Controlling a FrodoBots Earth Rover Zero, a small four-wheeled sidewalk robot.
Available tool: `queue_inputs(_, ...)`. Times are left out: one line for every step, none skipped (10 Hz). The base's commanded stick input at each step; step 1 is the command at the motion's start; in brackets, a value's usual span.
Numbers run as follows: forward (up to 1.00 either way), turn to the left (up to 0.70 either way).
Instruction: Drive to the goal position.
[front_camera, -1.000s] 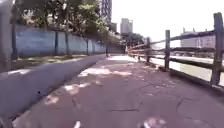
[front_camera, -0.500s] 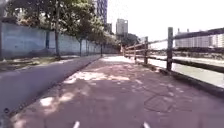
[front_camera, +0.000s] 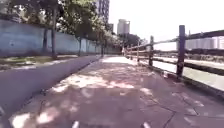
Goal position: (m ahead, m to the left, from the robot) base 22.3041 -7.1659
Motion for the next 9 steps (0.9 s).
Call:
queue_inputs(1.0, 0.0)
queue_inputs(1.0, 0.0)
queue_inputs(1.0, 0.0)
queue_inputs(1.0, 0.0)
queue_inputs(1.0, 0.0)
queue_inputs(1.0, 0.0)
queue_inputs(1.0, 0.0)
queue_inputs(1.0, 0.0)
queue_inputs(1.0, 0.0)
